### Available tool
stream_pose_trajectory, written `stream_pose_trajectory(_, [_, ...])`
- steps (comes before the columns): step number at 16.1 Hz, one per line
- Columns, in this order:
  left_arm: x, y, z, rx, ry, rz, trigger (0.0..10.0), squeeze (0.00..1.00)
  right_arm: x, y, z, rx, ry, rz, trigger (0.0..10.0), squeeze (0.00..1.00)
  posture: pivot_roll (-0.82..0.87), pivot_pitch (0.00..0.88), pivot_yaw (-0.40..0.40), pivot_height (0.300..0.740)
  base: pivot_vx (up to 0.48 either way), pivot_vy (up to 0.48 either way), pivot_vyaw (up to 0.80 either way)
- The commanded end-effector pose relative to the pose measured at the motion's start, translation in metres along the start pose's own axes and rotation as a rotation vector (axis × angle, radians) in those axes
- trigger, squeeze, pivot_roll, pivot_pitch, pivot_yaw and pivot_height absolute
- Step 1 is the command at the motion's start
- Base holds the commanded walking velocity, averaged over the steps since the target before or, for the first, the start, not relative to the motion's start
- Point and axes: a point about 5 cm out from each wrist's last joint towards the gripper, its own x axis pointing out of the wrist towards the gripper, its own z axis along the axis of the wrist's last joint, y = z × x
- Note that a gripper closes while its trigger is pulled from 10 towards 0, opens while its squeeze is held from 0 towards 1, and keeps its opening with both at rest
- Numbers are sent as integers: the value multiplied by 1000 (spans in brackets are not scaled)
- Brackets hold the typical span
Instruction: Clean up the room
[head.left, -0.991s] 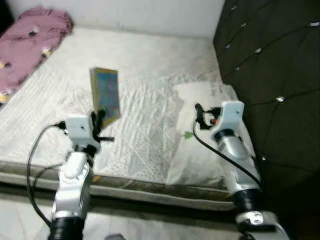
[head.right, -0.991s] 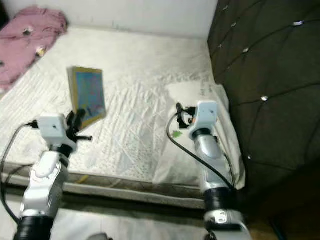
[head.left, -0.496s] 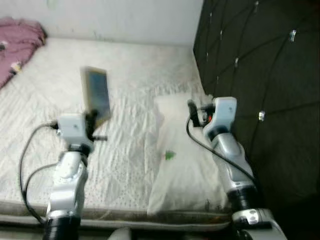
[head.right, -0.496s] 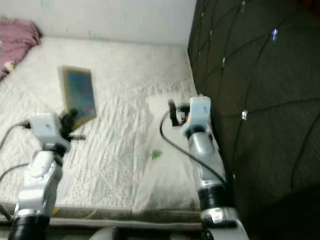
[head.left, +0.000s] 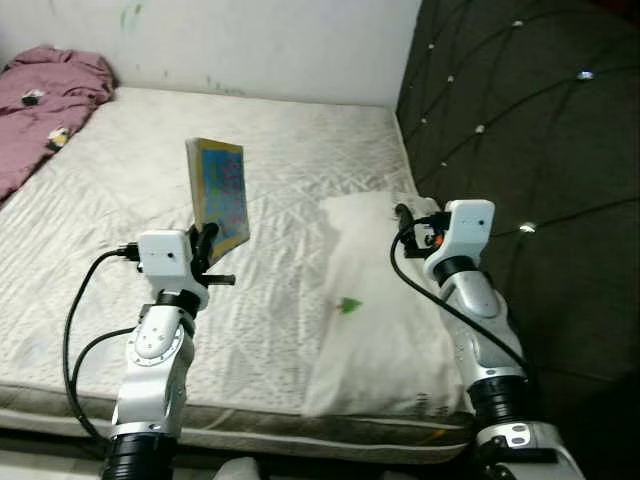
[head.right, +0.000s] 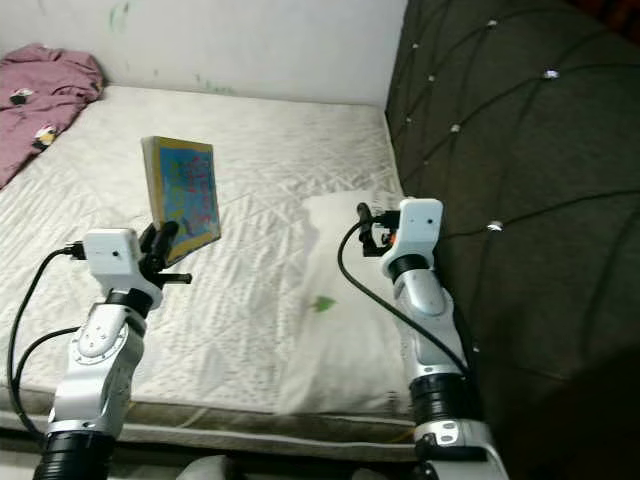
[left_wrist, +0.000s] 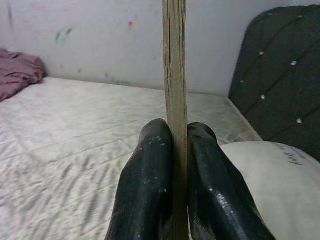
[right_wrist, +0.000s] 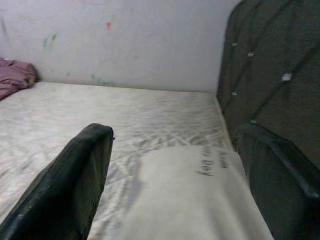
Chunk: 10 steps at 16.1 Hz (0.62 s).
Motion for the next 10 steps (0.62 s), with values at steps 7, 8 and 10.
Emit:
stream_pose_trajectory(7, [-3,1,2,-67,-17,12,10000,0,-6,-4,-1,-9,-1,-16,10000,0,-31,0,-24,740,0,480,0])
stream_pose_trajectory(8, [-4,1,2,-68,-20,13,10000,0,-7,-5,-2,-8,0,-18,10000,0,-31,0,-24,740,0,480,0])
stream_pose_trajectory(10, [-14,-2,-2,-71,-8,34,10000,0,-19,-9,-8,-12,30,-26,10000,0,-37,0,-37,740,0,0,0])
